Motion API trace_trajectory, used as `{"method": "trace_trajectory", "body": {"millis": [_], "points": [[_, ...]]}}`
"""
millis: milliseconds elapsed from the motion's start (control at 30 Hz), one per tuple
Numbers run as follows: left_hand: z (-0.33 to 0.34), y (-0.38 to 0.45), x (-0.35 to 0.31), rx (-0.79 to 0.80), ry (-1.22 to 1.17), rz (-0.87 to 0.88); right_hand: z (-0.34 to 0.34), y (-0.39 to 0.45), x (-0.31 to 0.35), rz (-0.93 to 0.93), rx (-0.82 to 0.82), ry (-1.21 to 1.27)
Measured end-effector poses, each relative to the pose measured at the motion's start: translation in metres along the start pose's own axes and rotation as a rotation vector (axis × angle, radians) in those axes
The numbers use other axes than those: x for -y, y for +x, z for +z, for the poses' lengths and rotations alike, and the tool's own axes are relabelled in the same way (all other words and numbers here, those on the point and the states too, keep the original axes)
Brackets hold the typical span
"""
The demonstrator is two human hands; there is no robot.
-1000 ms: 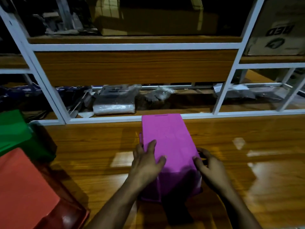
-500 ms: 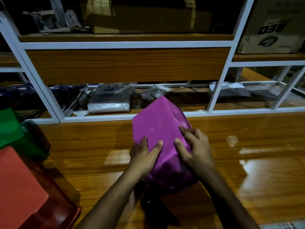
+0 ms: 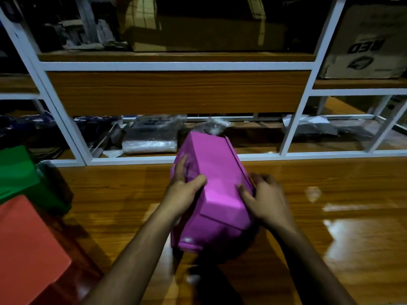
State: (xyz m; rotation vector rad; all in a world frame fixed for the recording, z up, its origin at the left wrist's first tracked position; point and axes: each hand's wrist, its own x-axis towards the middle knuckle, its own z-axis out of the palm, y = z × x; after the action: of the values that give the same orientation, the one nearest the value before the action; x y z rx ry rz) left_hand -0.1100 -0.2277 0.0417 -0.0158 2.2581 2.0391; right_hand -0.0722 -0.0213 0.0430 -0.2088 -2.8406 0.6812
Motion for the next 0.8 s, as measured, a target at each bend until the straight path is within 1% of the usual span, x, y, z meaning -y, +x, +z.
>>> {"method": "trace_trajectory", "body": {"millis": [33,167,233,300,467,567,667,800], "points": [[-0.002,0.000,-0.001,0.011,0.002,0.012,-0.001,0.001,-0.004,0.067,0.045,0.040],[-0.007,0.000,-0.002,0.010,0.052,0.050,-0.001,0.002,-0.004,0.098,0.159,0.431],[-0.011,0.000,-0.003,0.005,0.034,0.051,0.002,0.000,-0.001,0.124,0.177,0.611],[-0.016,0.000,-0.002,-0.028,0.025,0.058,0.003,-0.001,0.003,0.103,0.180,0.723],[-0.022,-0.004,0.002,-0.103,0.068,0.053,-0.002,-0.005,0.014,0.071,0.155,0.849],[-0.023,-0.006,0.008,-0.089,0.133,0.015,0.001,-0.006,0.017,0.055,0.175,0.861],[-0.023,-0.008,0.009,-0.059,0.265,0.008,0.003,-0.008,0.019,0.087,0.177,0.907],[-0.018,-0.011,-0.004,0.020,0.515,0.087,0.002,-0.011,0.022,0.087,0.161,0.941]]}}
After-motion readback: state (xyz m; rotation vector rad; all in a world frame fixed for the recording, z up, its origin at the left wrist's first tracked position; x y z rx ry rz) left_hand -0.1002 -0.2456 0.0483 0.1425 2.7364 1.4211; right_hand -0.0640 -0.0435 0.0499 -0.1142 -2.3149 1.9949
